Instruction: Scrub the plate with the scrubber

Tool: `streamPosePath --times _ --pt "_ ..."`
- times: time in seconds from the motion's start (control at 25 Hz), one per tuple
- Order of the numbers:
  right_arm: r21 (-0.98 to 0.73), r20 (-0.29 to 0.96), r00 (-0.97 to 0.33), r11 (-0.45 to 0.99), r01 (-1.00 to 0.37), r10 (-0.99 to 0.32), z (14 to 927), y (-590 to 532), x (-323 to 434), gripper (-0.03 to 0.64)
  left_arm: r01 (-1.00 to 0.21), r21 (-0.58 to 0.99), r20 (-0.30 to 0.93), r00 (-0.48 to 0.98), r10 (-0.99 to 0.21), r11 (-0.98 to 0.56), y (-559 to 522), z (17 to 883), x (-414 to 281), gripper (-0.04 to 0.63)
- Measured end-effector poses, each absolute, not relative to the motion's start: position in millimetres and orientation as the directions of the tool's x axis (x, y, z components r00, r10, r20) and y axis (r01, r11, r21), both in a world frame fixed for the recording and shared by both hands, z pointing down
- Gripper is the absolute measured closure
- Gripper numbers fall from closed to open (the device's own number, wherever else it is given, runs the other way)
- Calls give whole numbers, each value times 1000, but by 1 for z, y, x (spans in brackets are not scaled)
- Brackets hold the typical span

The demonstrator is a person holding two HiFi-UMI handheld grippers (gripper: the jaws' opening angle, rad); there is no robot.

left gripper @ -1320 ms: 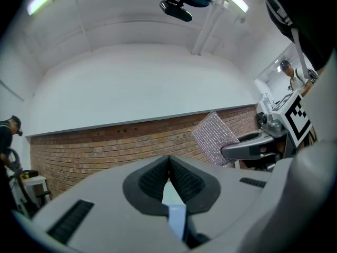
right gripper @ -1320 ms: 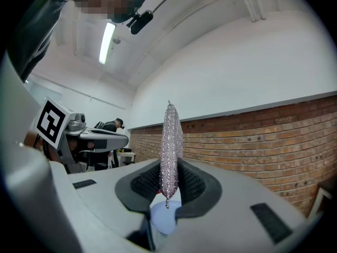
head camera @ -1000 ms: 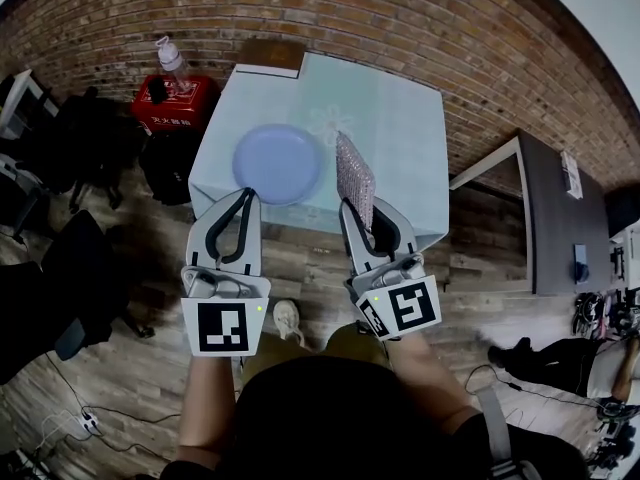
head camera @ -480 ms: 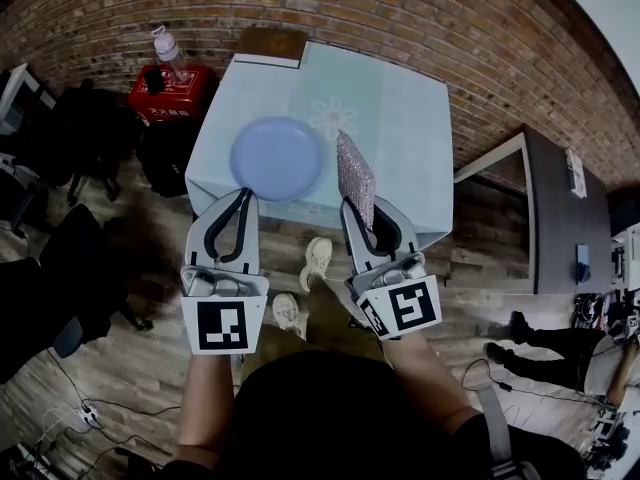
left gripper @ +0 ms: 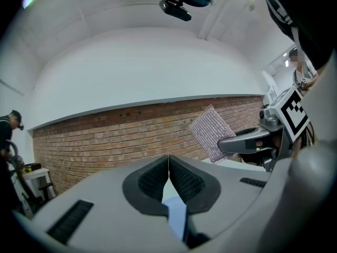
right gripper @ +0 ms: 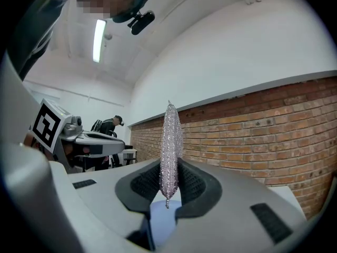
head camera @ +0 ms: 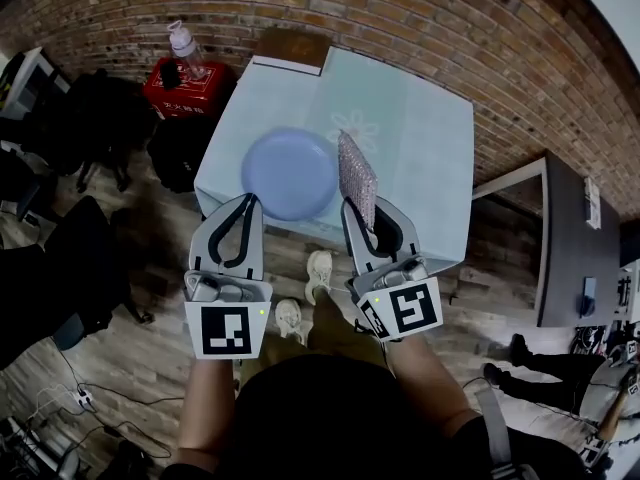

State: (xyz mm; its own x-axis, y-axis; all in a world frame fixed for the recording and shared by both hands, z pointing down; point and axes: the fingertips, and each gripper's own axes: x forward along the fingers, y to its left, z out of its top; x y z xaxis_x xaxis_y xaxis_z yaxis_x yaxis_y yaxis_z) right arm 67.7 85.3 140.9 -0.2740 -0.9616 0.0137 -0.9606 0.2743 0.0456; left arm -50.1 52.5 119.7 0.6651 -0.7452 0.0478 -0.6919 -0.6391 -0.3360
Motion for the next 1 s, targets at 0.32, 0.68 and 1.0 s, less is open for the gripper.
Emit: streamPosePath --times 0.32,0.68,1.0 --pt "2 61 -357 358 -934 -932 168 10 91 537 -705 -315 121 635 -763 -636 0 147 -22 571" --pt "-11 114 -456 458 -889 -882 199 -69 119 537 -707 -313 181 611 -771 -634 -67 184 14 571" --pt "-92 177 -517 509 -856 -838 260 -131 136 537 -755 -288 267 527 -807 -589 -124 240 16 571"
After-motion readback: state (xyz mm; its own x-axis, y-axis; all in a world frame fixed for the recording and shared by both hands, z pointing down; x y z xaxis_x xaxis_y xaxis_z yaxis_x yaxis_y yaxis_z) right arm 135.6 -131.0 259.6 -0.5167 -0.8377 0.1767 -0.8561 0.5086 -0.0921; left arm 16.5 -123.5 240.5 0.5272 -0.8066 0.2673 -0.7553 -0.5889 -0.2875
